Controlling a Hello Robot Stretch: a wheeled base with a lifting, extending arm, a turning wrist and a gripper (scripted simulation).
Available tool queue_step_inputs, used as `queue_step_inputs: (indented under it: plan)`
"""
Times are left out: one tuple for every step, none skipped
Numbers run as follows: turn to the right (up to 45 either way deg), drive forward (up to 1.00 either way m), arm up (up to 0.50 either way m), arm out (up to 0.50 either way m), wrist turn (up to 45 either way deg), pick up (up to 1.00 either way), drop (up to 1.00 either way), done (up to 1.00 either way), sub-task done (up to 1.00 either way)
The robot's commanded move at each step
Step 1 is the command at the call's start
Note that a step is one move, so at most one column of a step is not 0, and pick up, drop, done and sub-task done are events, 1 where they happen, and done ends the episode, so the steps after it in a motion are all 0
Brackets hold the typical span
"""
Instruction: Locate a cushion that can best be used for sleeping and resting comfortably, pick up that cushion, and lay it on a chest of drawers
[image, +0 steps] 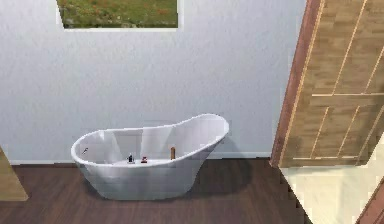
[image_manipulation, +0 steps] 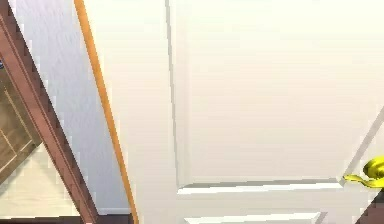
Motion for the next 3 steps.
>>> queue_step_inputs:
  plan:
    - [0.0, 0.15, 0.00, 0.00, 0.0, 0.00, 0.00, 0.00, 0.00]
    - [39.0, 0.00, 0.00, 0.00, 0.0, 0.00, 0.00, 0.00, 0.00]
    - [3.0, 0.00, 0.00, 0.00, 0.0, 0.00, 0.00, 0.00, 0.00]
